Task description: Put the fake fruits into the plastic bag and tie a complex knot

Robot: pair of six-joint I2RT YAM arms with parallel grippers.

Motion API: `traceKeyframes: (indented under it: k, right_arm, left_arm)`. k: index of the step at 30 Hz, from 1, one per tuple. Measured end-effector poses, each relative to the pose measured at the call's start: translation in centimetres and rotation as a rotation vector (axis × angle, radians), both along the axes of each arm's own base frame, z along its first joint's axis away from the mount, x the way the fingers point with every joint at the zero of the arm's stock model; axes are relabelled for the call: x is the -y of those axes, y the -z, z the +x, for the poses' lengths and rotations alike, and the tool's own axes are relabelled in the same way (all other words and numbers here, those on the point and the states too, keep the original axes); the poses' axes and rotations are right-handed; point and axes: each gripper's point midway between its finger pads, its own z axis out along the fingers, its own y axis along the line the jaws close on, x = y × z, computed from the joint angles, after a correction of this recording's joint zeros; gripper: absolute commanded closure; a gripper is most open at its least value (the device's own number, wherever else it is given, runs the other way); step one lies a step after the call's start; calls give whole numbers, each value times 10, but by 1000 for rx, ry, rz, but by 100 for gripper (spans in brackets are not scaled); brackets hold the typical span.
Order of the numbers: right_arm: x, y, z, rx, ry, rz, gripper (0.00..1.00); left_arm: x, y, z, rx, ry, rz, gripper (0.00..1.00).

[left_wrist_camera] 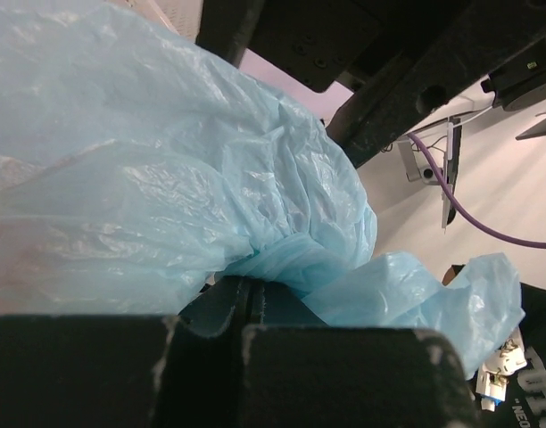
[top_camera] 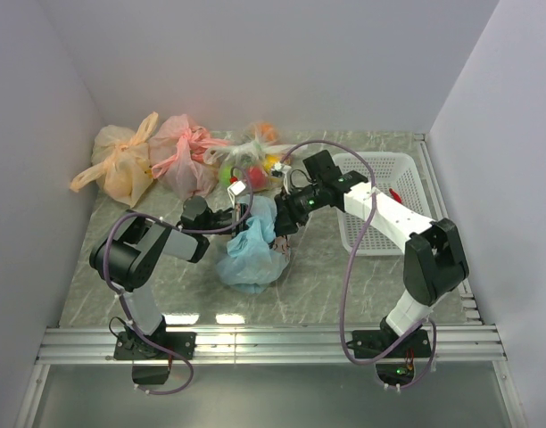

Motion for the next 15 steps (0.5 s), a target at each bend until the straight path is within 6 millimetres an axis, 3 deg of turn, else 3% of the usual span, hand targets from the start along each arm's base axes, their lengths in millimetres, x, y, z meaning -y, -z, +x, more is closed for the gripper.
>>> traceKeyframes:
  k: [10,15]
  right_arm:
    - [-13,-20,-18,58,-125,45,52]
    - [-13,-21,-22,65,-141,41,55]
  left_arm:
    - [1,3,2,-10,-3,4,99]
    - [1,3,2,-13,-4,4,99]
